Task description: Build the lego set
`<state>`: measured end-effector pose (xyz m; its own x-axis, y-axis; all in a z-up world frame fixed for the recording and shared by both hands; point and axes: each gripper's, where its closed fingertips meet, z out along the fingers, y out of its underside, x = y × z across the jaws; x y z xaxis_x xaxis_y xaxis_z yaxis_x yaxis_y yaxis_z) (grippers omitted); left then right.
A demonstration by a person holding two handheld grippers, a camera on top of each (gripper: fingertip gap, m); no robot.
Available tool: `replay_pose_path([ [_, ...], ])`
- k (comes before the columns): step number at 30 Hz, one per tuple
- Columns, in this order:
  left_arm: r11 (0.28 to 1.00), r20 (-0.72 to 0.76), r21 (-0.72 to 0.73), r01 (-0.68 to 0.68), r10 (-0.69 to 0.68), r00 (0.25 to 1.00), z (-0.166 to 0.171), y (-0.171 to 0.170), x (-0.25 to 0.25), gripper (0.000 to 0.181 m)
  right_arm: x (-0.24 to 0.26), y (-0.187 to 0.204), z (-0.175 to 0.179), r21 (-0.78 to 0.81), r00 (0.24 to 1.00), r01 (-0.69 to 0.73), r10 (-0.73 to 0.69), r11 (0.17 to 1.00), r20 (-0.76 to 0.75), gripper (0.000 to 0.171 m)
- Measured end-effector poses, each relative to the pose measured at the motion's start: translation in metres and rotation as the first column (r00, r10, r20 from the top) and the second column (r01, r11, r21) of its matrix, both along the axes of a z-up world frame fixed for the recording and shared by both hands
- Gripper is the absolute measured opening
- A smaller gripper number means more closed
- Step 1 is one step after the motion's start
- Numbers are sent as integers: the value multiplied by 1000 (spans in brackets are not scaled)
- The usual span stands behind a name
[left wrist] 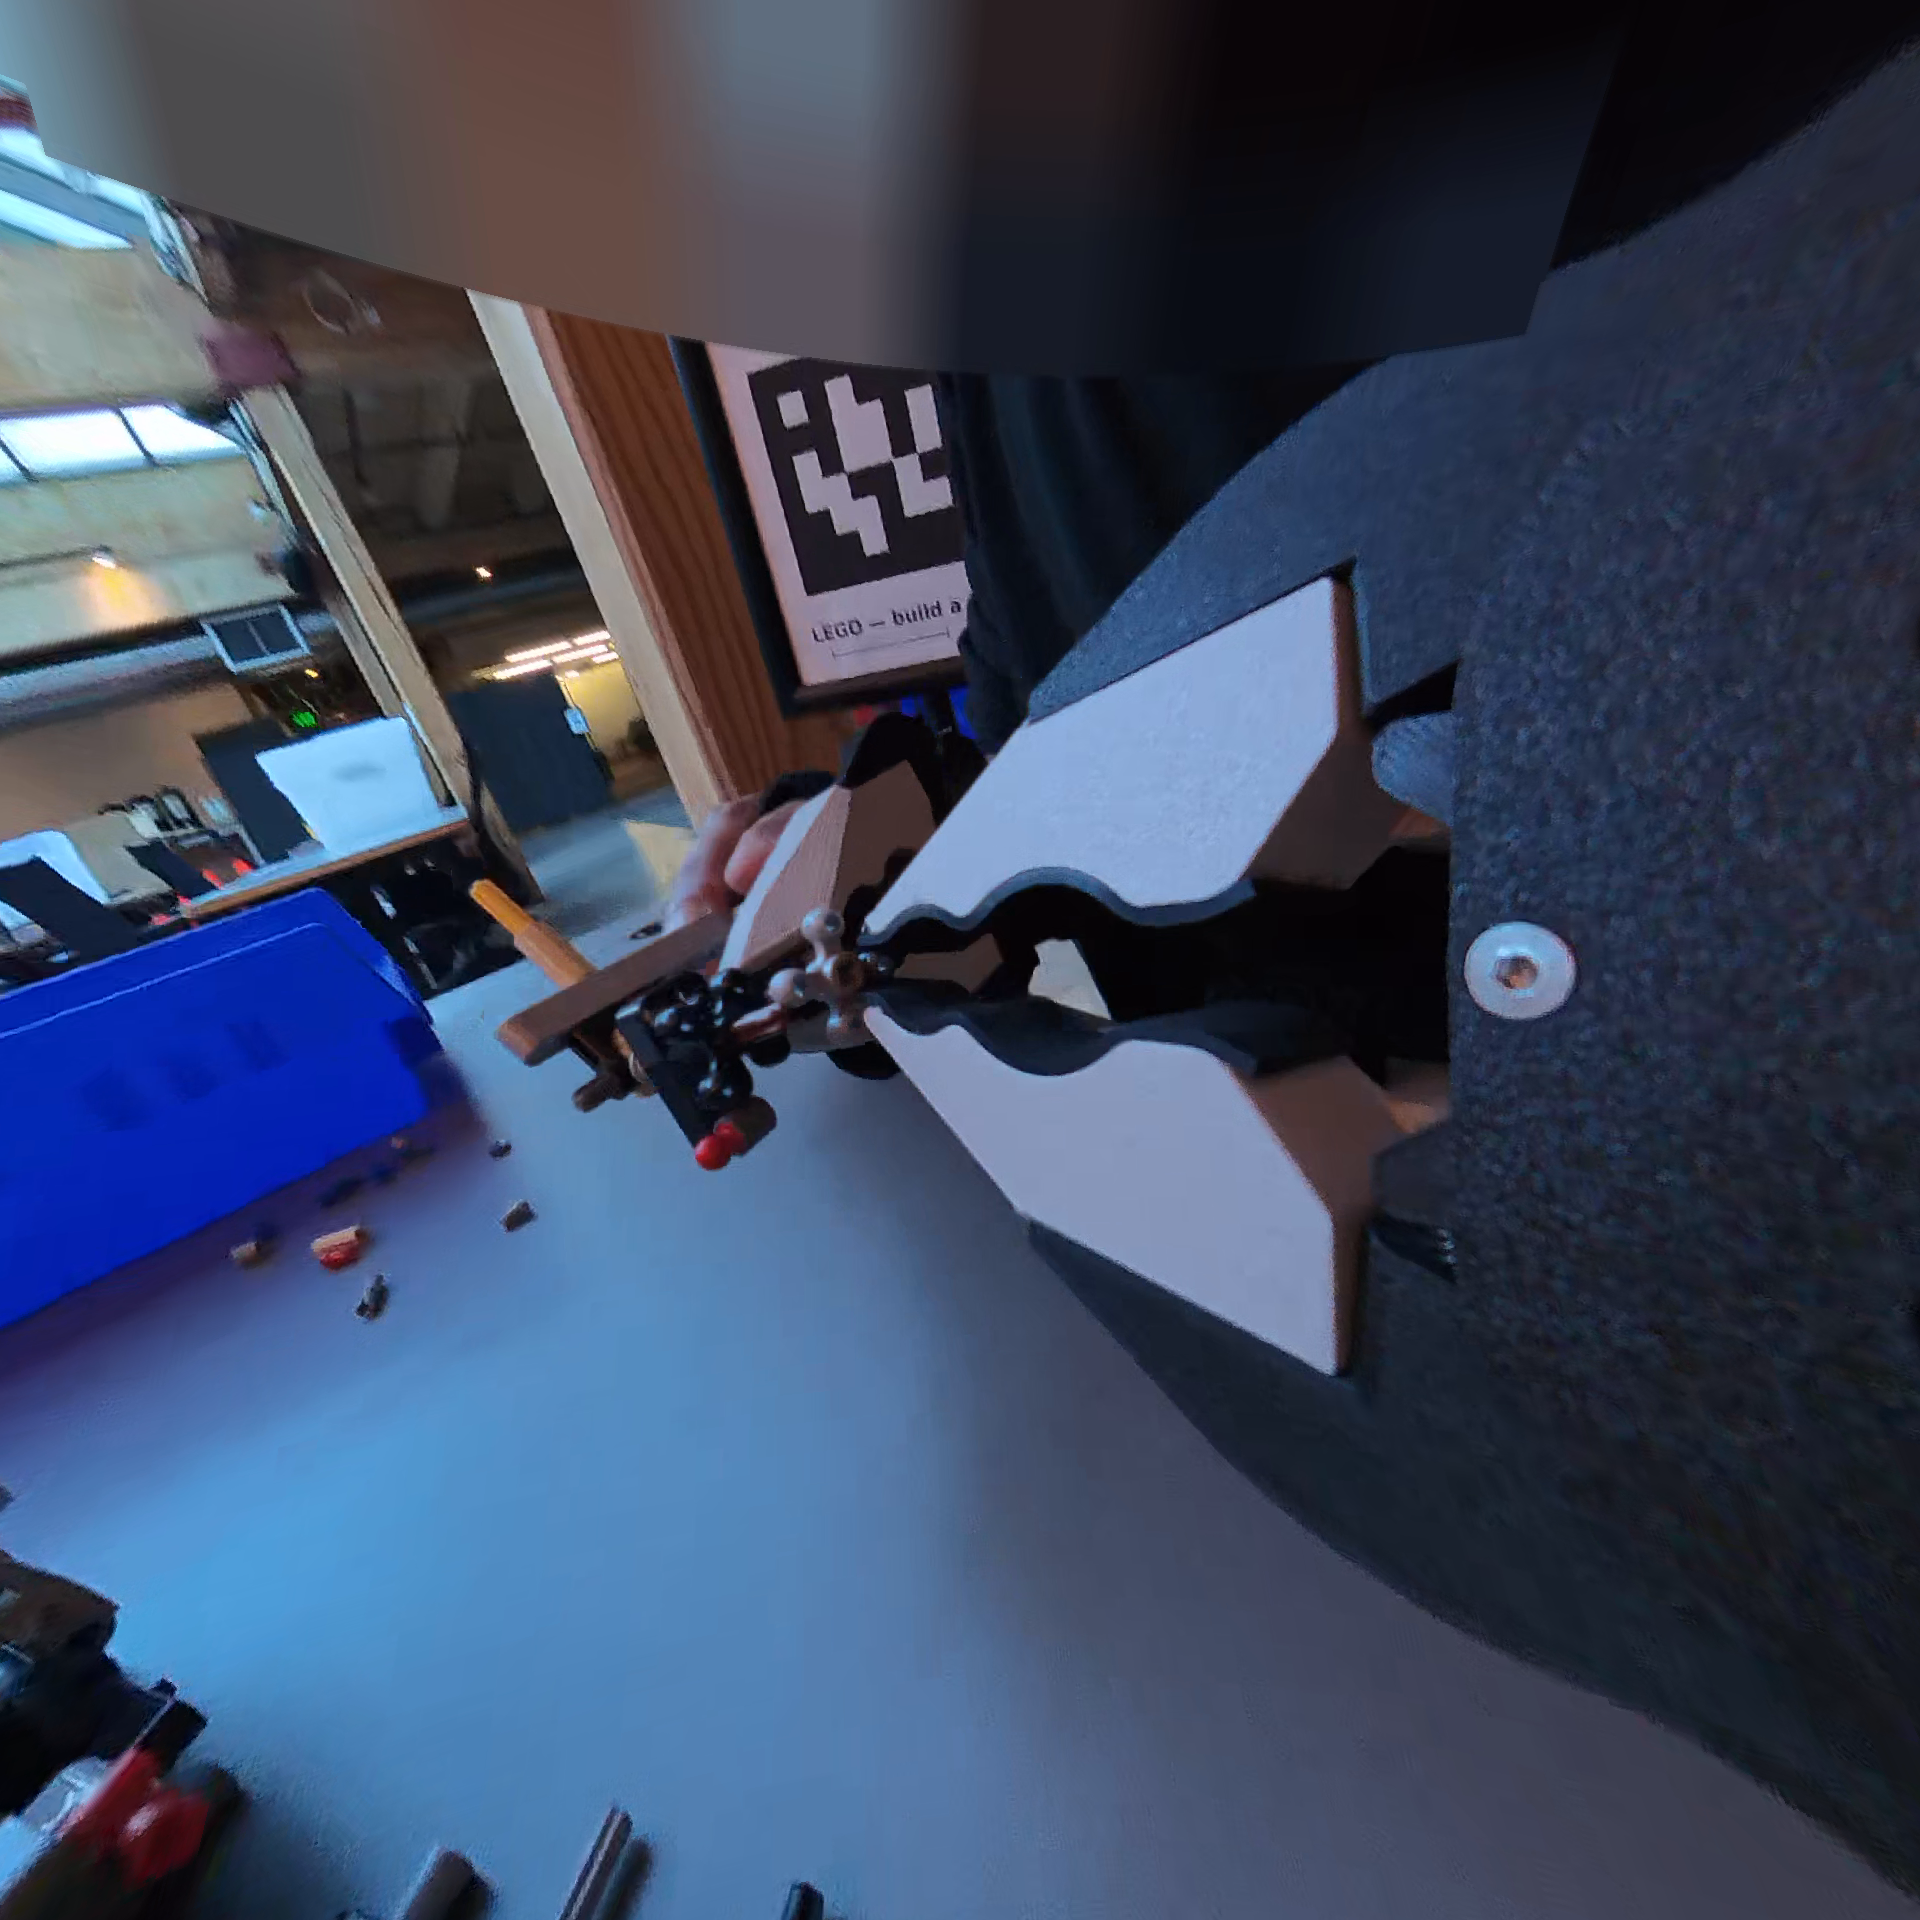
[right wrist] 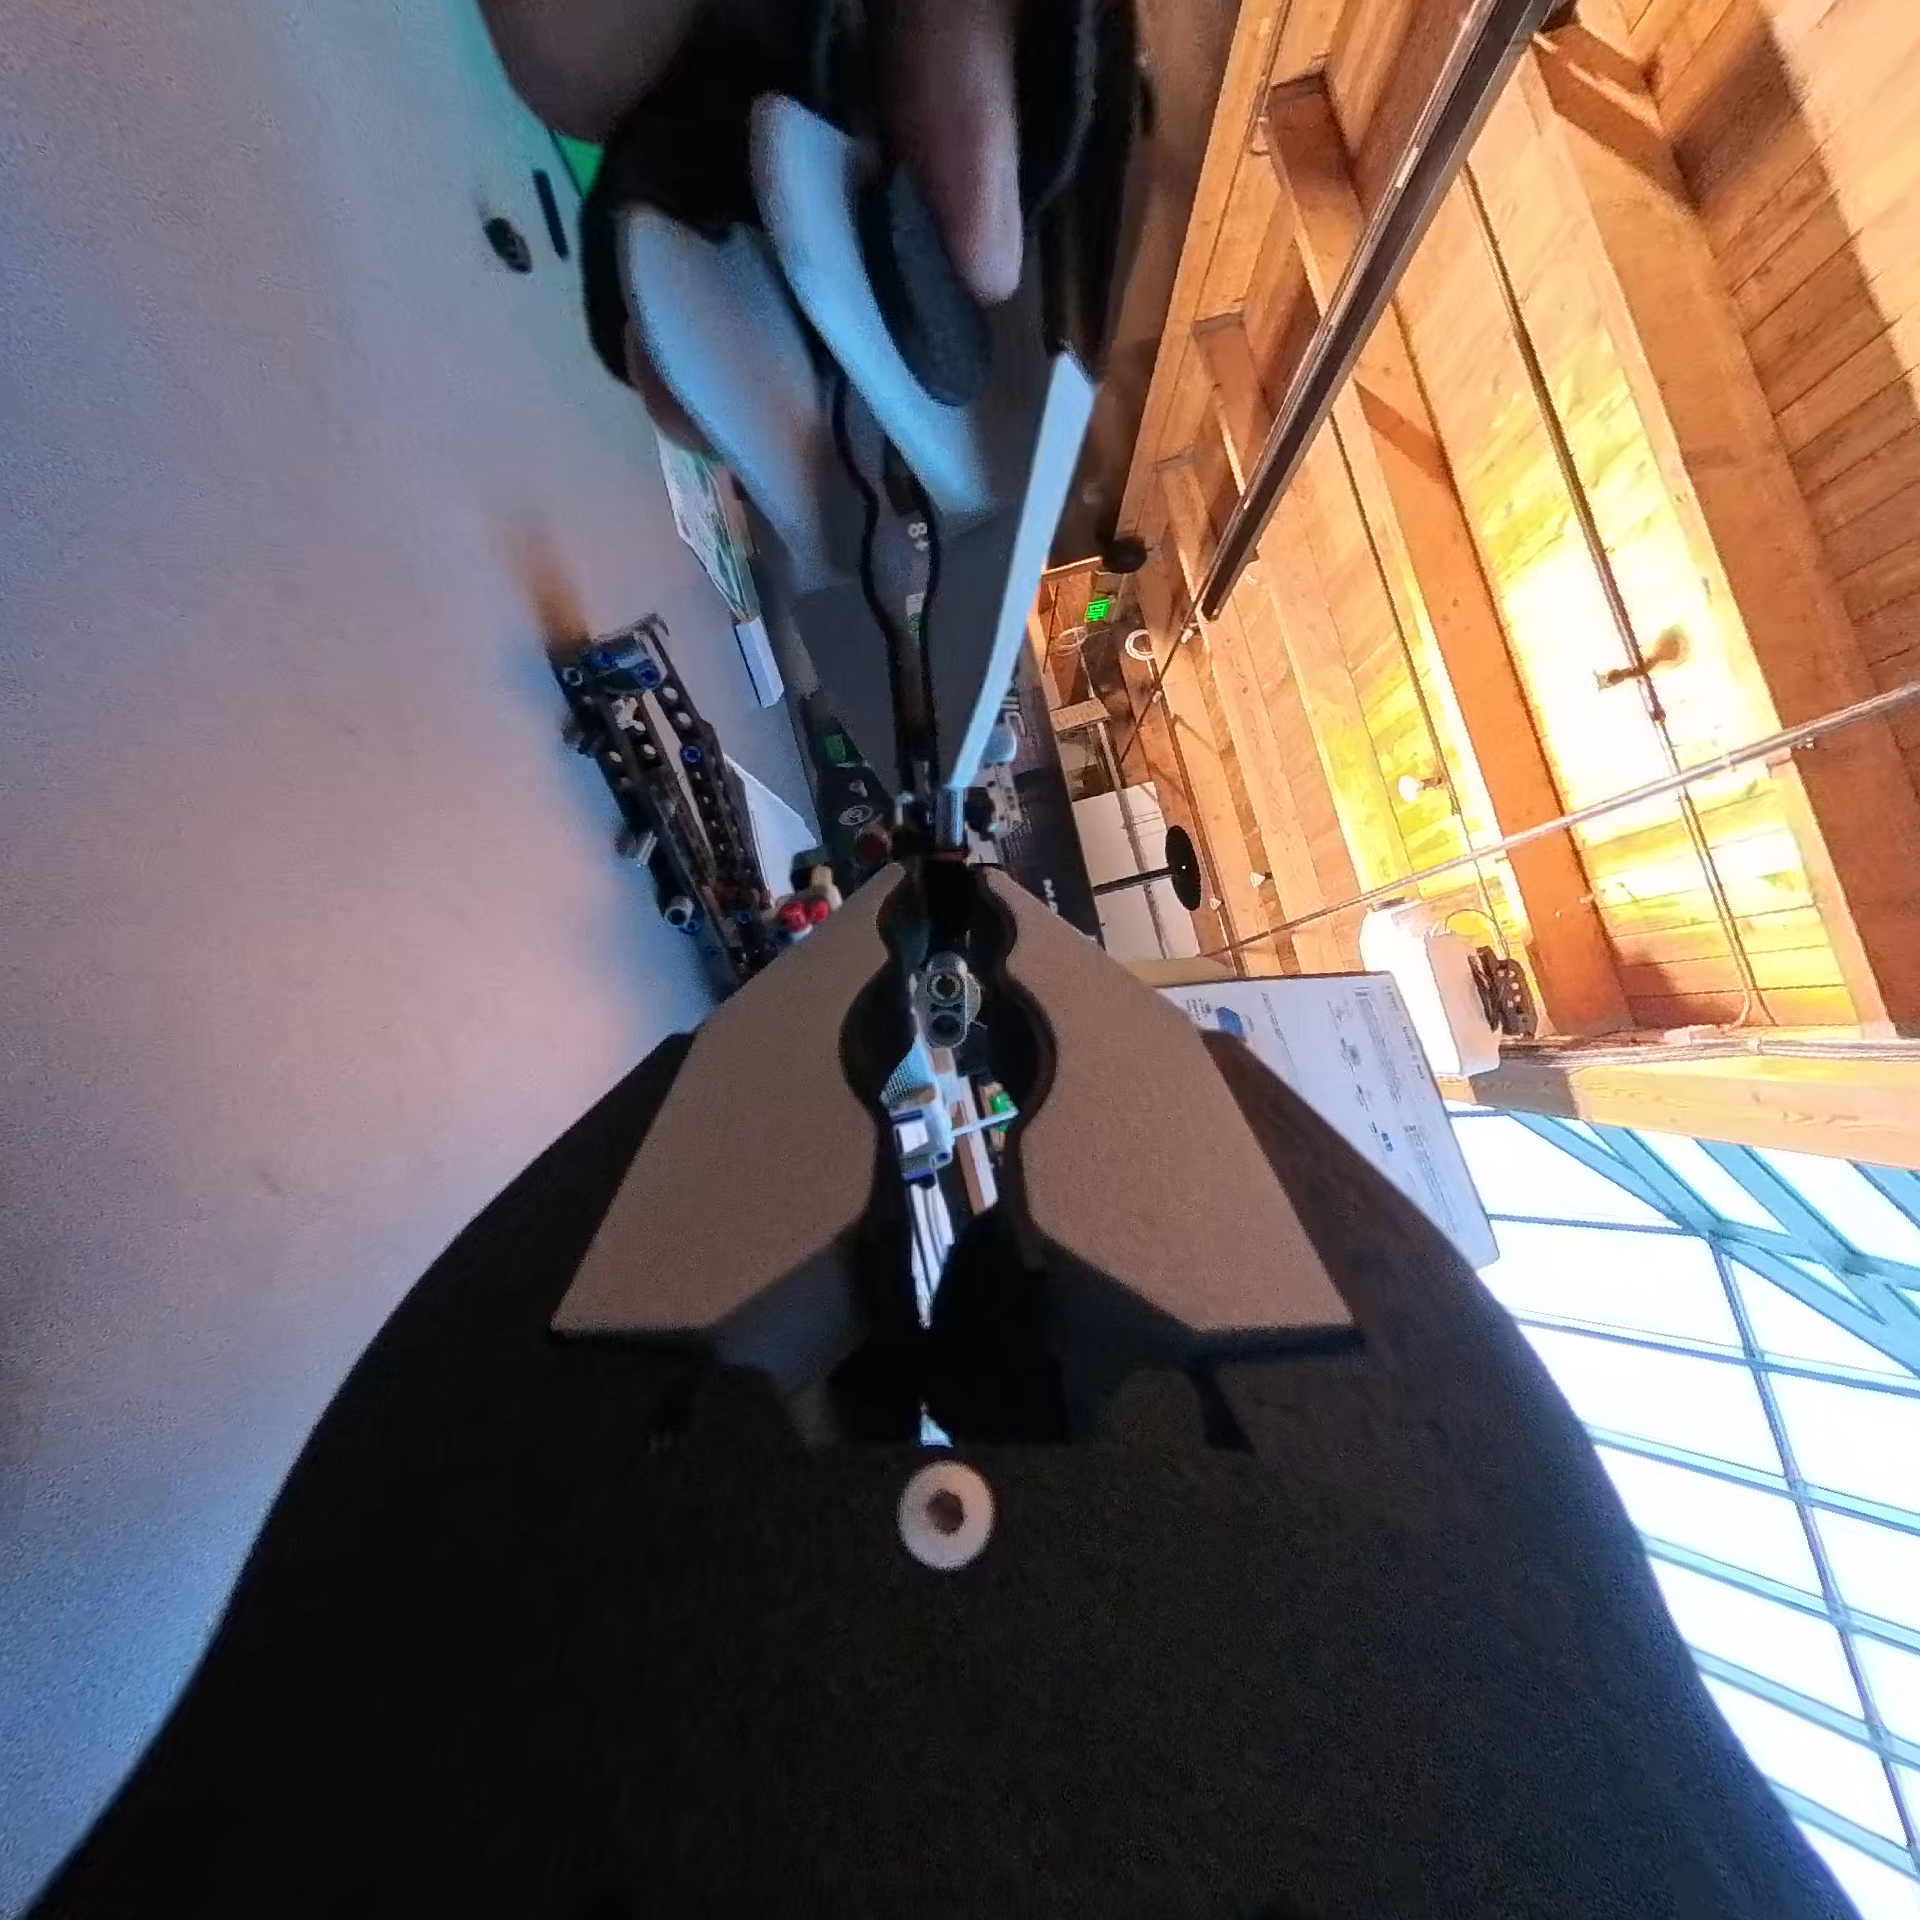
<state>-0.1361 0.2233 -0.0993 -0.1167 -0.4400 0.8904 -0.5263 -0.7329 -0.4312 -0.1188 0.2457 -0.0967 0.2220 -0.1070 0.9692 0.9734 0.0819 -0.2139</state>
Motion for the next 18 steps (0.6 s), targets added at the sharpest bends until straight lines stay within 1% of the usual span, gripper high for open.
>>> replay_pose_path([
  [3, 999, -28, 33, 31, -30, 999, 1, 0, 0, 2, 1, 0, 2, 5, 1000, 6, -6, 1000, -8, 5],
  [6, 998, -26, 2, 55, -55, 998, 2, -1, 4, 2, 4, -2, 3, 11, 1000, 21, -21, 1000, -14, 5],
  [8, 996, -36, 61, 68, -66, 997, -1, 0, 5, 3, 6, 0, 1, -3, 1000, 18, -18, 1000, -22, 5],
  [10, 983, -61, 157, 96, -88, 994, -5, 1, 4, 3, 5, 0, -2, -41, 997, -10, 7, 999, -74, 5],
  [12, 971, -75, 209, 116, -102, 992, -5, 1, 5, 2, 6, -1, 1, -25, 997, -3, 1, 1000, -74, 5],
  [13, 969, -80, 212, 128, -113, 990, -4, 1, 4, 2, 5, -1, 1, -32, 996, -13, 10, 999, -88, 5],
  [15, 964, -99, 217, 156, -138, 985, -5, 0, 2, 2, 4, -1, 1, -17, 999, -5, 4, 1000, -46, 5],
  [17, 962, -128, 194, 193, -170, 977, -9, 0, -2, 2, -1, -1, -3, -17, 1000, -6, 6, 1000, 1, 5],
  [18, 967, -127, 161, 200, -181, 975, -8, 0, -3, 2, -1, -1, -2, -6, 1000, 1, -1, 1000, 14, 5],
])
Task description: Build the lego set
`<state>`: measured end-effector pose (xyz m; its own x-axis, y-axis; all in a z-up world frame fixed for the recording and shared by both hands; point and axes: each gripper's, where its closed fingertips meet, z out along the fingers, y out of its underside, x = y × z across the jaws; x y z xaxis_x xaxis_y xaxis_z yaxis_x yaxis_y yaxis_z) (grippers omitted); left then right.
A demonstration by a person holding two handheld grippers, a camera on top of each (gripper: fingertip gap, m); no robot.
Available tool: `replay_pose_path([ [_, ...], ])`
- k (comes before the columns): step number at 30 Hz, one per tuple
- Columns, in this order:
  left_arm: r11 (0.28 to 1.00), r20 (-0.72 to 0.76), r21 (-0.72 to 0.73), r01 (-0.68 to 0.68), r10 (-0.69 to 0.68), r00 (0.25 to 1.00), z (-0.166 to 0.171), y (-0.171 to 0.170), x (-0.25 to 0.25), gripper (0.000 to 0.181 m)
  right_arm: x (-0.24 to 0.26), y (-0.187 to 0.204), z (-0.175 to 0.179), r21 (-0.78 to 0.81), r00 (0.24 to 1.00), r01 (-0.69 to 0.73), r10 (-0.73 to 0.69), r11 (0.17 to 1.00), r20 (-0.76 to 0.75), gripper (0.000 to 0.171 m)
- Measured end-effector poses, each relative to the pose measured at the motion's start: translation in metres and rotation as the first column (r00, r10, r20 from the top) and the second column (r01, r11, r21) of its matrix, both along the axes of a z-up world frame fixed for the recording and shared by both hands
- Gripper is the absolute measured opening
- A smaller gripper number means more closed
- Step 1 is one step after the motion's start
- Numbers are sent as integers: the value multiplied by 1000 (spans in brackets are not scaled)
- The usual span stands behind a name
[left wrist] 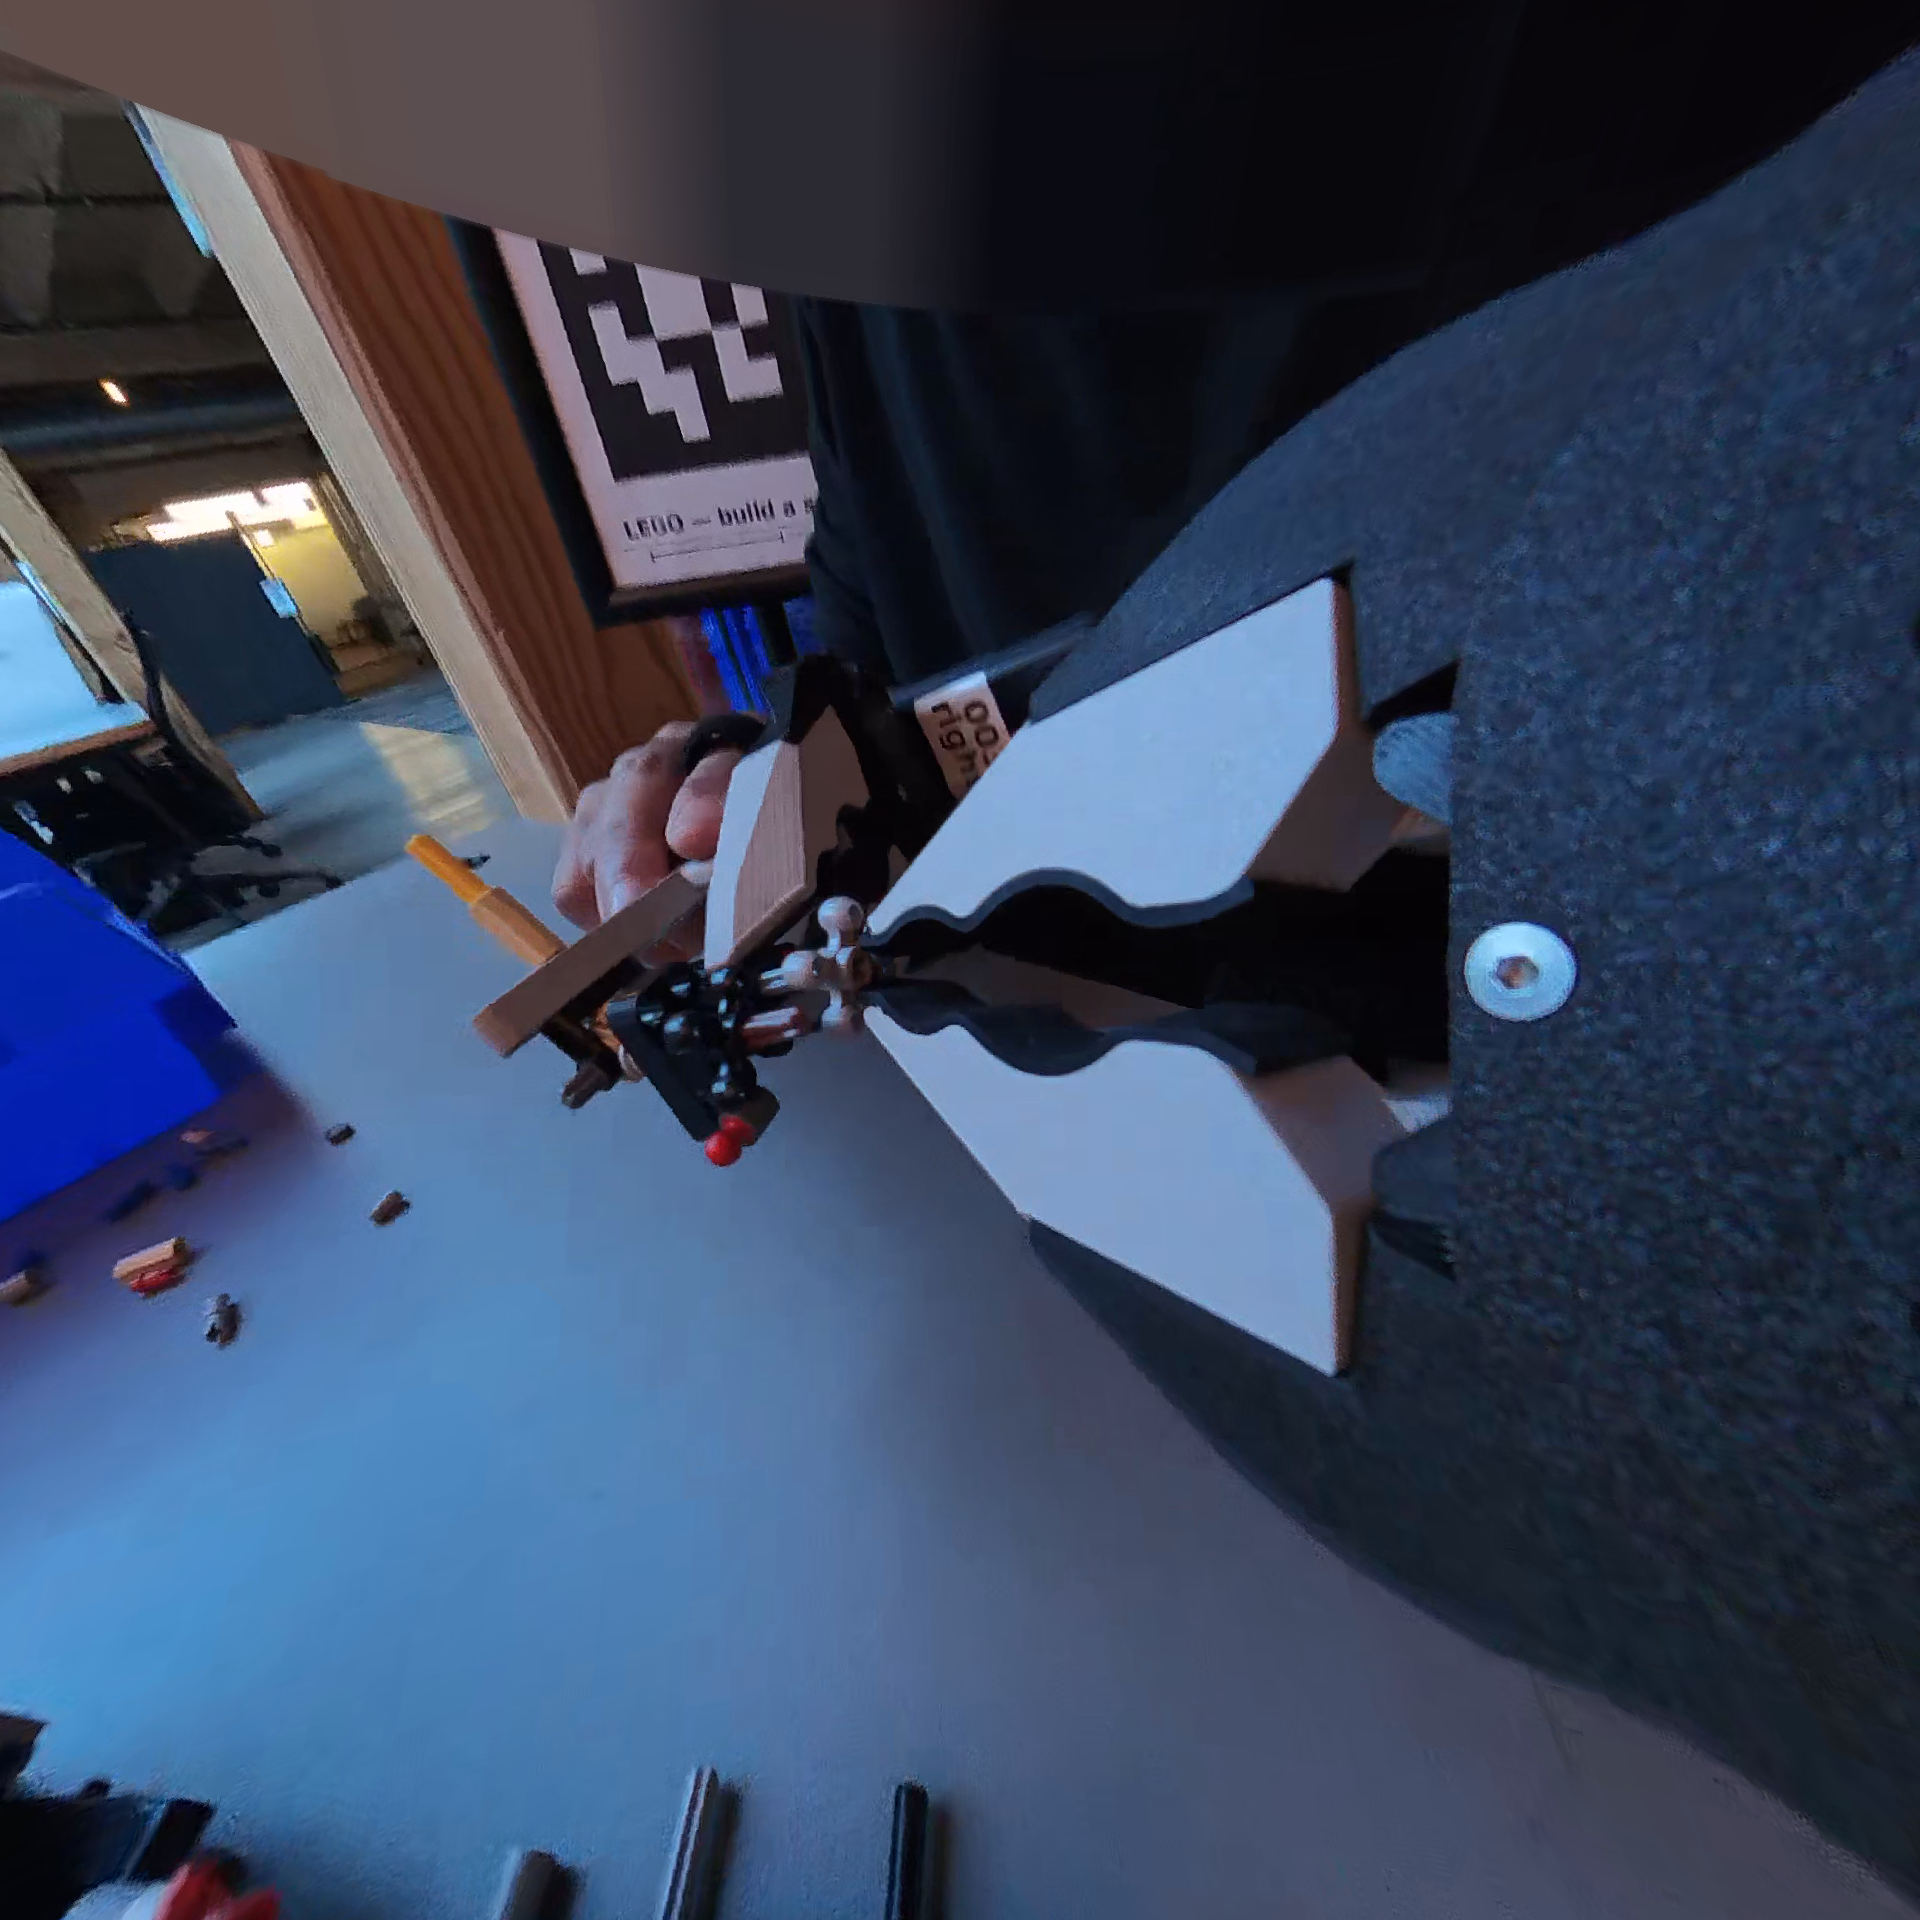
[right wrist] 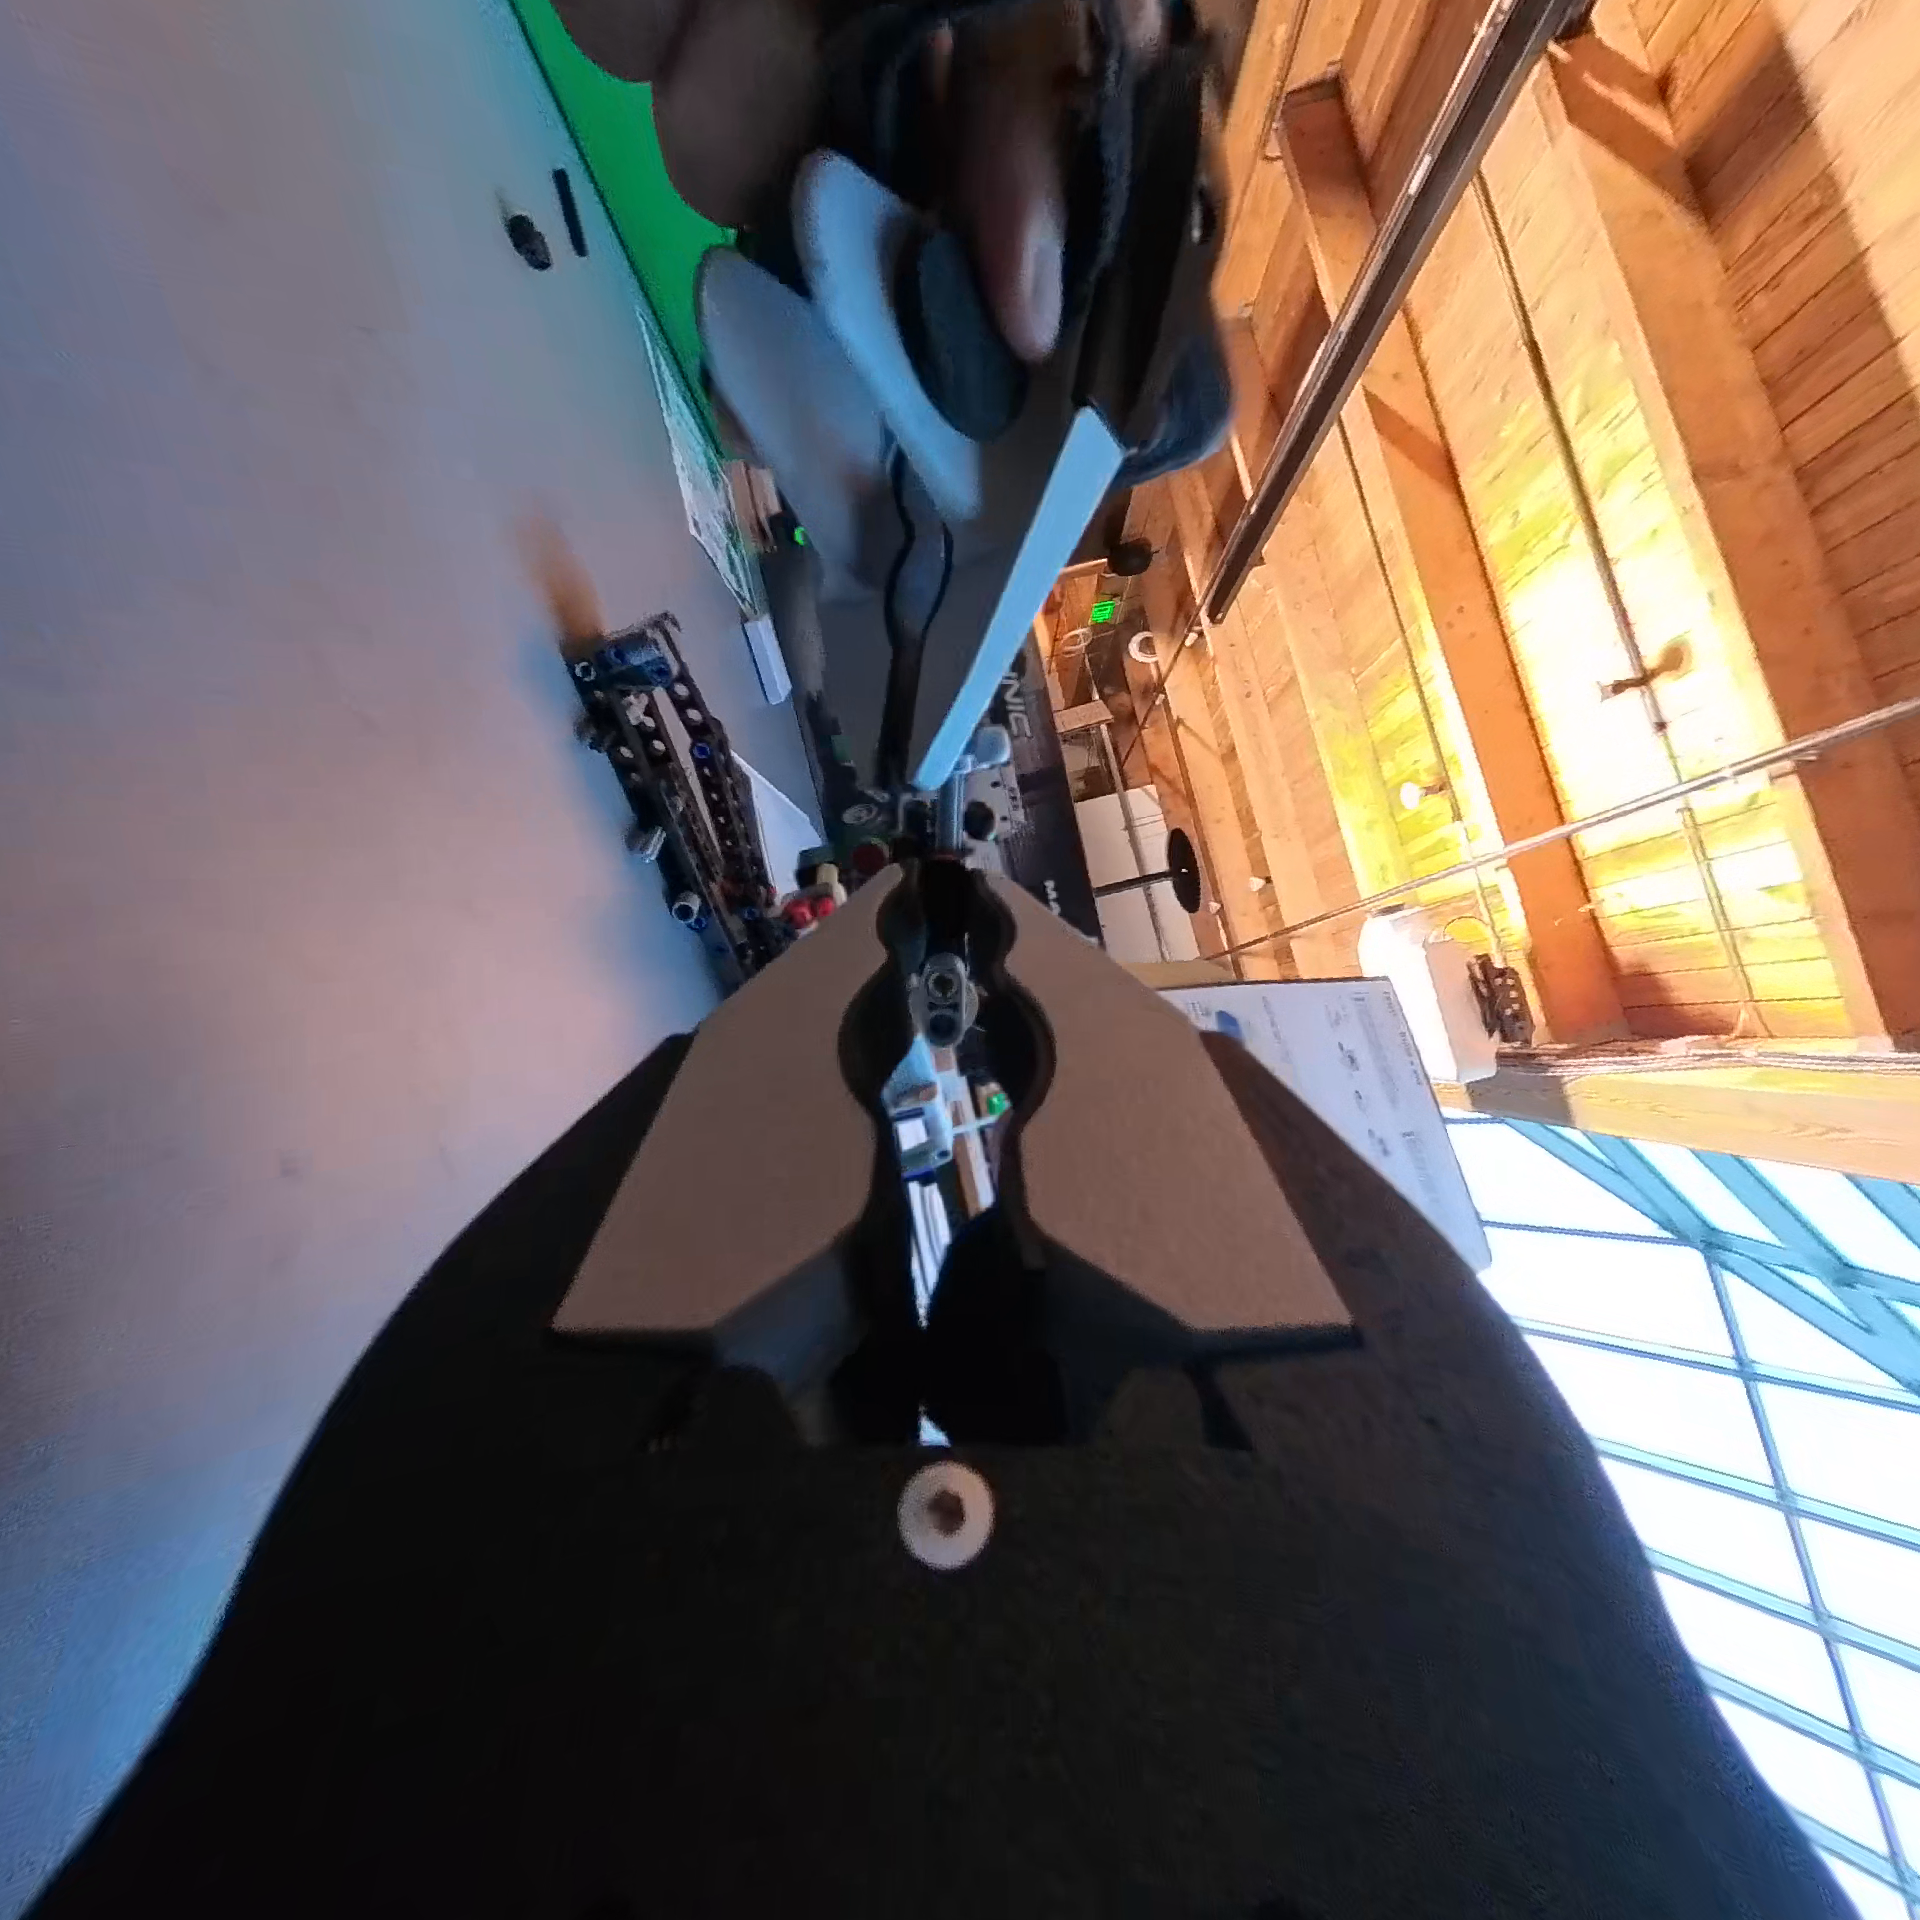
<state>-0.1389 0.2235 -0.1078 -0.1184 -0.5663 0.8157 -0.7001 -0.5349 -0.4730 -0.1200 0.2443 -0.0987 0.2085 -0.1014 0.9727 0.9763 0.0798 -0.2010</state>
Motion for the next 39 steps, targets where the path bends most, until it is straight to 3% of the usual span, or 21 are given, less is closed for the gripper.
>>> replay_pose_path([
  [7, 988, -43, -157, 5, -12, 999, -4, -1, 0, 1, 0, 2, -6, -10, 998, 21, -20, 1000, 61, 5],
  [10, 1000, -93, -18, 11, -13, 996, -17, 4, 0, 3, -1, 5, -15, -47, 996, 27, -22, 999, 87, 5],
  [15, 972, -29, 232, 27, -21, 999, -16, 10, 5, 3, 4, 7, -12, -52, 1000, 23, -22, 998, 23, 5],
  [25, 964, 145, 232, -129, 97, 985, 9, 14, 16, 10, 19, 9, -4, -104, 968, -15, -11, 995, -249, 6],
  [30, 890, 270, 377, -257, 160, 949, 21, 14, 24, 10, 26, 8, 2, -125, 905, -84, 23, 989, -425, 6],
  [34, 758, 389, 519, -395, 202, 899, 30, 19, 26, 23, 34, 6, 12, -107, 798, -181, 82, 978, -597, 6],
  [39, 660, 483, 562, -499, 228, 845, 39, 14, 36, 26, 38, 1, 26, -39, 690, -264, 161, 964, -706, 6],
])
